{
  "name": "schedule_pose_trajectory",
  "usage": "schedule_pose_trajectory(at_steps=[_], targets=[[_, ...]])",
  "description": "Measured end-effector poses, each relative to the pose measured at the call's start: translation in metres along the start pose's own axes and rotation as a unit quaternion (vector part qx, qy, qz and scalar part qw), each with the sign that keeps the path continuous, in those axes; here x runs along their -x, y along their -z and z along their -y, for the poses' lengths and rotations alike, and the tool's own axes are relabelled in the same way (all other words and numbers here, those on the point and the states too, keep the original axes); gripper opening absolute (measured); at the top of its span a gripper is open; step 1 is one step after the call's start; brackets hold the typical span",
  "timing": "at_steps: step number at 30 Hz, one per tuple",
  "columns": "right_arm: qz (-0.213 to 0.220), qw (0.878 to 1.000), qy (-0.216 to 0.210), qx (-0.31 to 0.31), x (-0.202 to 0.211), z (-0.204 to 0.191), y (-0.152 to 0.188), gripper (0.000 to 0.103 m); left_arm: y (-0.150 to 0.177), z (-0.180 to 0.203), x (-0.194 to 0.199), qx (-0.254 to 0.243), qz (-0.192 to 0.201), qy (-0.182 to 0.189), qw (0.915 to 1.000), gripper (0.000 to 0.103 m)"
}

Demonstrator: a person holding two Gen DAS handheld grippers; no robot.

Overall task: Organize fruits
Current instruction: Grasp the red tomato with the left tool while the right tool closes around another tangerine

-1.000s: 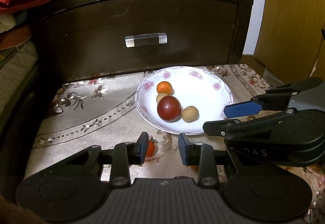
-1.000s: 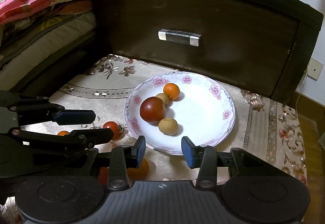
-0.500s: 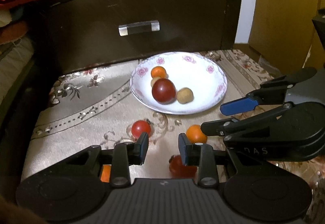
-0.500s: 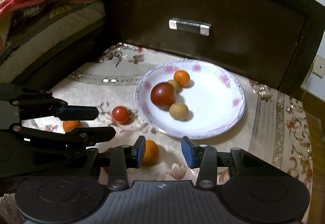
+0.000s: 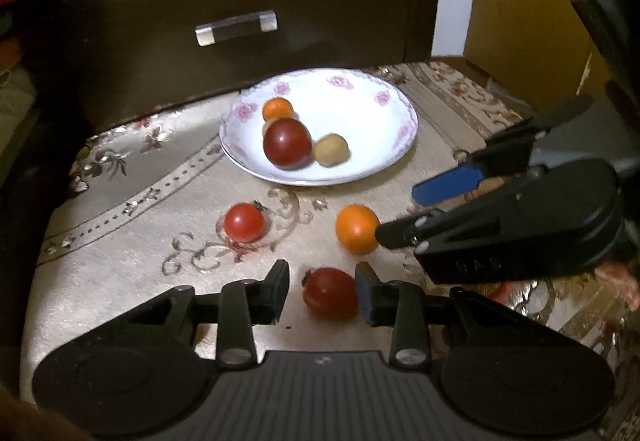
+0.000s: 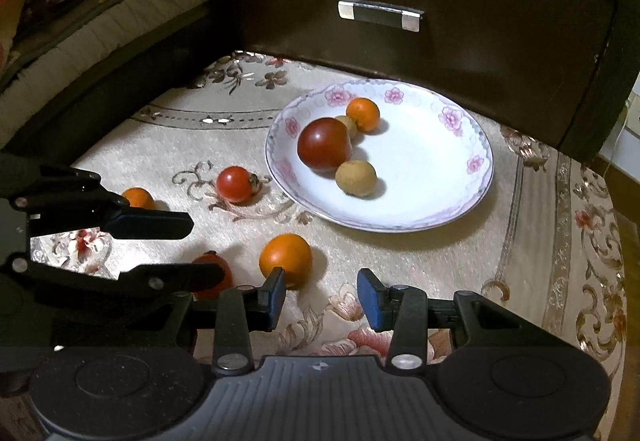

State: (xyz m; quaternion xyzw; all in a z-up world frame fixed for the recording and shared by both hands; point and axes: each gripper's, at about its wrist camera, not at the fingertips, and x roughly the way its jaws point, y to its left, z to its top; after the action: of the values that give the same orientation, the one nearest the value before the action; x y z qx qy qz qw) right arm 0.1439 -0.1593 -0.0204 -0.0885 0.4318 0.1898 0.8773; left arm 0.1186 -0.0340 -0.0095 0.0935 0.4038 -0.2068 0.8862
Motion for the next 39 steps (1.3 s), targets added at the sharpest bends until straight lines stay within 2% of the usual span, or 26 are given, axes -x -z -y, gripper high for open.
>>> schedule_pose_trajectory(at_steps=[4, 10, 17, 19, 33, 39], targets=[[-0.003, 1.0, 0.0, -0.002, -0.001, 0.002, 0.0, 0.039, 0.003, 0.002, -0.005, -0.002, -0.004, 0.006, 1.0, 0.047], [0.001, 1.0, -0.002, -0.004, -0.002, 0.001, -0.001, 0.039, 0.005, 0.003, -0.011, 0.005, -0.012, 0.011, 0.9999, 0.047], [0.006, 1.0, -0.011, 0.0, -0.005, -0.004, -0.005, 0.04, 0.005, -0.003, -0.018, 0.037, -0.018, 0.023, 0.9989, 0.044], [0.005, 1.0, -0.014, -0.001, -0.006, -0.005, -0.007, 0.042, 0.003, -0.003, -0.017, 0.037, -0.013, 0.022, 0.999, 0.04], [-0.007, 0.998, -0.057, -0.018, -0.027, -0.018, -0.017, 0.042, 0.009, -0.005, -0.011, 0.043, -0.022, 0.026, 0.9985, 0.04], [-0.012, 0.999, -0.051, -0.004, -0.033, -0.026, -0.015, 0.029, 0.01, -0.005, -0.011, 0.046, -0.023, 0.025, 0.9984, 0.04]])
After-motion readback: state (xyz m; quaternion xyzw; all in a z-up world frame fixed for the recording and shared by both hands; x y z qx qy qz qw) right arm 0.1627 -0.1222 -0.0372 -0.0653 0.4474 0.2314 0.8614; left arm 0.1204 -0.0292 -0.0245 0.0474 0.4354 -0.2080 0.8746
